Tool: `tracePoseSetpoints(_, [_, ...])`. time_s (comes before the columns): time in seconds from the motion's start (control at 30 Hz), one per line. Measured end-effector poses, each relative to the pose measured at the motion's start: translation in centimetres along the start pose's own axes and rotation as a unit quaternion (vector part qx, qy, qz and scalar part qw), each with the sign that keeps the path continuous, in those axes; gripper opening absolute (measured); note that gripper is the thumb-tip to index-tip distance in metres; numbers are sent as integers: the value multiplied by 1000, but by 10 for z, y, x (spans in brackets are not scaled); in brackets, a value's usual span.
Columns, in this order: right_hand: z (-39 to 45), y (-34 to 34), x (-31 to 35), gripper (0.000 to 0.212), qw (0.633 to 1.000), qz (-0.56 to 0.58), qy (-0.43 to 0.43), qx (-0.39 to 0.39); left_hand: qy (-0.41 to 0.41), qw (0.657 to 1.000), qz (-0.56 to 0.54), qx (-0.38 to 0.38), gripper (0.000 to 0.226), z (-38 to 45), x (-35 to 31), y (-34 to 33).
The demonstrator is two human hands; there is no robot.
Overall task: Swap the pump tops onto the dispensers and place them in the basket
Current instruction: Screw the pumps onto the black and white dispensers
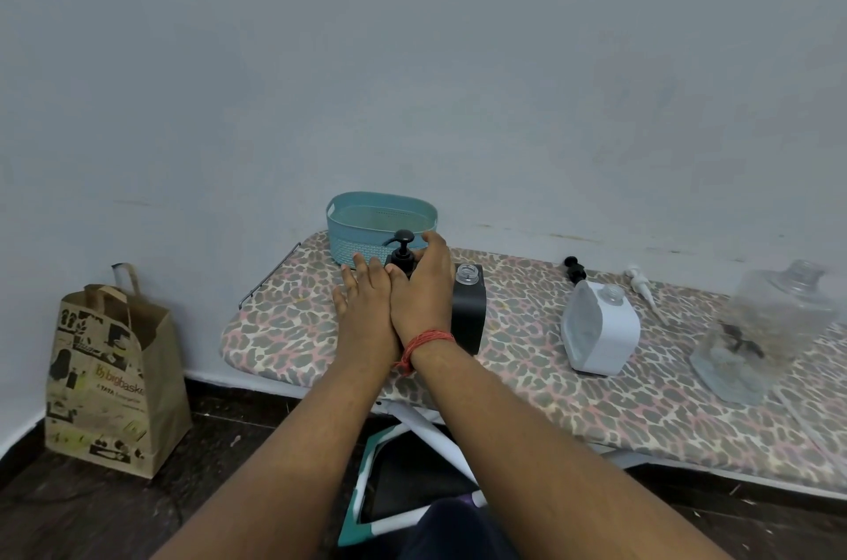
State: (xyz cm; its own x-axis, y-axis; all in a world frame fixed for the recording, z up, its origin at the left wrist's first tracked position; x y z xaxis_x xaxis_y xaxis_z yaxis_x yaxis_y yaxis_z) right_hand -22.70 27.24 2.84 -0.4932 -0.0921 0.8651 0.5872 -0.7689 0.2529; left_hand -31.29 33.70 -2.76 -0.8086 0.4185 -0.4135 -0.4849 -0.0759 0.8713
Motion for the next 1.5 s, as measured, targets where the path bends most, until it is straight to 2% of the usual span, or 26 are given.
tracePoseSetpoints(0.13, [-2,1,7,60,1000,-11,18,1,4,1000,15,4,68,1,2,-1])
tracePoseSetpoints(0.3, [-3,-5,6,64,998,24,-15,55,-3,1000,15,7,72,0,0,-2])
tracePoseSetpoints(0.43, [-3,-1,8,55,998,16,-20,49,-3,1000,19,14,72,-1,0,-2])
tracePoseSetpoints(0.6, [3,-4,14,34,995,-83,0,55,-5,1000,4,11,68,-1,0,-1])
tracePoseSetpoints(0.8, [16,-8,16,39,990,-117,-33,76,-4,999,-35,17,78,0,-2,1])
tracePoseSetpoints(0.9, [18,-8,20,41,979,-167,-26,118,-11,999,-28,11,83,-2,-2,2])
tracePoseSetpoints(1.07, [32,-7,19,29,946,-283,6,160,-16,999,-33,-11,75,-4,-4,5])
tracePoseSetpoints(1.37, [41,5,15,74,932,-344,20,116,-22,999,-43,-23,82,-8,-8,12])
tracePoseSetpoints(1.43, [46,18,20,76,950,-298,30,90,-18,999,-32,-23,87,-8,-8,12])
tracePoseSetpoints(1.5, [49,19,33,75,963,-226,84,122,-14,999,-23,-26,90,-8,-7,12])
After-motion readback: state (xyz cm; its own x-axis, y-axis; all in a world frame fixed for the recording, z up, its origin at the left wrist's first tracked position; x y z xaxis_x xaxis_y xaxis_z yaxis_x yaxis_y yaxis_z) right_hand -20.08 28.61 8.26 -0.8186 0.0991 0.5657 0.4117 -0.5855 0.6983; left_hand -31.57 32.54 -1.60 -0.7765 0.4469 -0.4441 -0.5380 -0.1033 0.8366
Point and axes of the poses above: each hand's wrist, its own z-axis towards the middle knuckle, its own y-axis out of the back of the hand, x = y × z, the point moved 10 cm from there along z, towards the middle knuckle, and after that the axes turned 5 degrees about z, right-handed, at the moved point
